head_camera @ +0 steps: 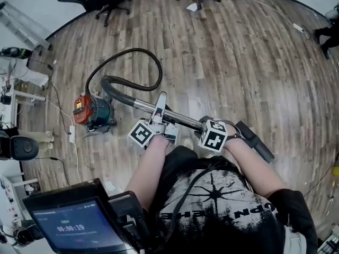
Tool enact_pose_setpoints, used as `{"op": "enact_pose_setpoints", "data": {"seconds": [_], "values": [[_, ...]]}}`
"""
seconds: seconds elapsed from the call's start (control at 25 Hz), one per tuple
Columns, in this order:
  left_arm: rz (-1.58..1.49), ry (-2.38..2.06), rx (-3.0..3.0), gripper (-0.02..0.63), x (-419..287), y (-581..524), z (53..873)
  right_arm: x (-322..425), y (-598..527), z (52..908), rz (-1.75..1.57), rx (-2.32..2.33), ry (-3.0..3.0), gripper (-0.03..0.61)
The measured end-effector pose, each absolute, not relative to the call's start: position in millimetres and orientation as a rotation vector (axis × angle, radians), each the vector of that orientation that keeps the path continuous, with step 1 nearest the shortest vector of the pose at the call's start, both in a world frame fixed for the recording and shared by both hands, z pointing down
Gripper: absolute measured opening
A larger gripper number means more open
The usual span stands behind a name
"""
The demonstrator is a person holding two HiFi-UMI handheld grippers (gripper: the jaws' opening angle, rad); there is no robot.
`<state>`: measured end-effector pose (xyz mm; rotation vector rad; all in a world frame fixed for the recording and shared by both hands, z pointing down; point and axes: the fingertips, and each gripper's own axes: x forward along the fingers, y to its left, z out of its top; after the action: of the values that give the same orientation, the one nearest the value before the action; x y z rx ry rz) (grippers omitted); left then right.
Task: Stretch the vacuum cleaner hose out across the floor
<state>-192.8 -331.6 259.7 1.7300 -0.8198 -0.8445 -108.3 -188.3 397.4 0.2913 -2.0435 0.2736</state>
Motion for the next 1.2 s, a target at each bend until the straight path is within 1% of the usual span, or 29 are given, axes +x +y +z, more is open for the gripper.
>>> {"op": "enact_pose_setpoints", "data": {"seconds": [0.2,0.48,0.72,0.92,1.2], "values": [[-0.890,-0.796,1.726,0.038,-196,-365,257,-106,-225,396,0.255,0.293,-2.022,0.087],[-0.935,-0.858,1.695,0.038,-198,-385,254,-99,-250,390,0.229,0.212,-2.030,0.087],[-0.994,-0.992,1.653,0.038,-150,-395,252,-39,-270,390,0.177,0.056,-2.062,0.089],[-1.068,-1.091,1.603,0.038,-129,-408,238,-5,-291,376,0.139,-0.086,-2.054,0.090],[-1.095,-1.228,1.557,0.038,-72,-391,246,60,-283,385,0.105,-0.217,-2.083,0.089]]}}
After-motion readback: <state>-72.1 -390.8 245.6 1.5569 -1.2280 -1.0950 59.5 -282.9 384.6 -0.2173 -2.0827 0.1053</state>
